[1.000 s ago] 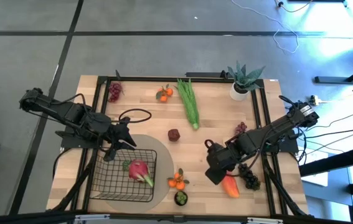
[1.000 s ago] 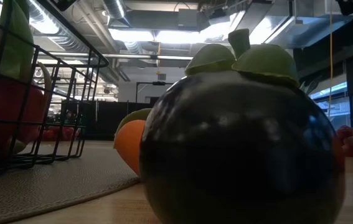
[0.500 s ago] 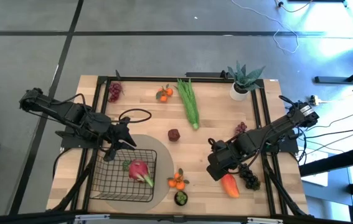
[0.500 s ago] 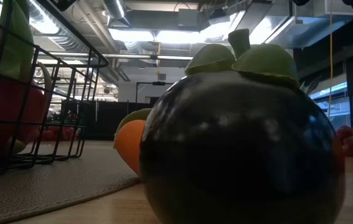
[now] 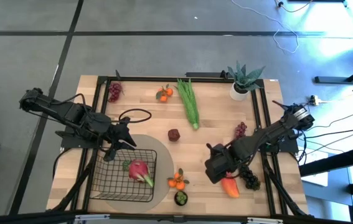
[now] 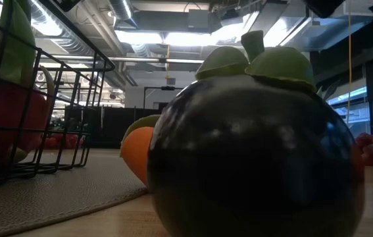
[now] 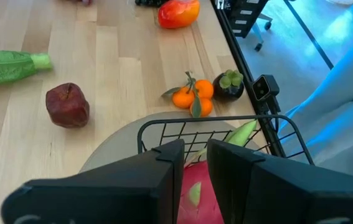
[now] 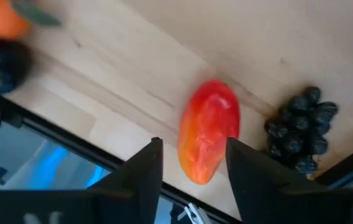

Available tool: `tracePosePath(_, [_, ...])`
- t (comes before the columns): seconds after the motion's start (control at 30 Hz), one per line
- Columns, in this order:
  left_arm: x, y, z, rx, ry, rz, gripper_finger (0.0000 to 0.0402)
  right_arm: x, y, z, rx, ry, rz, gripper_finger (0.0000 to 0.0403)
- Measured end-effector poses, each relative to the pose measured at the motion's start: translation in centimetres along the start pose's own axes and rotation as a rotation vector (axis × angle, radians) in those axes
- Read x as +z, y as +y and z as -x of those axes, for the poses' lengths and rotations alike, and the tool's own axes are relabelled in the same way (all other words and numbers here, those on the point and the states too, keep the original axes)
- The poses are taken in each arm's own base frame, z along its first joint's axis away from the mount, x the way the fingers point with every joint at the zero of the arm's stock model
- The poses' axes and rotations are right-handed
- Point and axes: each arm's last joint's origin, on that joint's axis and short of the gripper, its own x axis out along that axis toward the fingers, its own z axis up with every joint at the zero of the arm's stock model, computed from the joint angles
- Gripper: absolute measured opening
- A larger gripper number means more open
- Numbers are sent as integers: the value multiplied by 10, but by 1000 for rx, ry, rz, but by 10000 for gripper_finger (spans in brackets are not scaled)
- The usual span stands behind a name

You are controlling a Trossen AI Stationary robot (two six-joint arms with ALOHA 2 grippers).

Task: Build produce basket
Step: Put the red mango into the black wire basket

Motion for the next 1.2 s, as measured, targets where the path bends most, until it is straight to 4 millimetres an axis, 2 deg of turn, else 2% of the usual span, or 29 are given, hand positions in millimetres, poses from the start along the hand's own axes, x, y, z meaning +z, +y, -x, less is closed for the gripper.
tracePosePath(0.13, [0, 0, 0, 0, 0, 0, 60, -4, 4, -9, -21, 36, -5, 216])
tracePosePath(0.37, [0, 0, 0, 0, 0, 0, 60, -13, 8, -23, -66, 44, -35, 333])
tracePosePath(0.5, [0, 0, 0, 0, 0, 0, 60, -24, 11, -36, -109, 30, -11, 373])
tracePosePath(0.63, [0, 0, 0, 0, 0, 0, 60, -31, 13, -48, -146, -12, -21, 386])
tracePosePath(0.97, [0, 0, 0, 0, -1, 0, 60, -42, 17, -73, -211, -60, 11, 387])
tracePosePath(1.2, [0, 0, 0, 0, 0, 0, 60, -45, 8, -94, -232, -90, 35, 387])
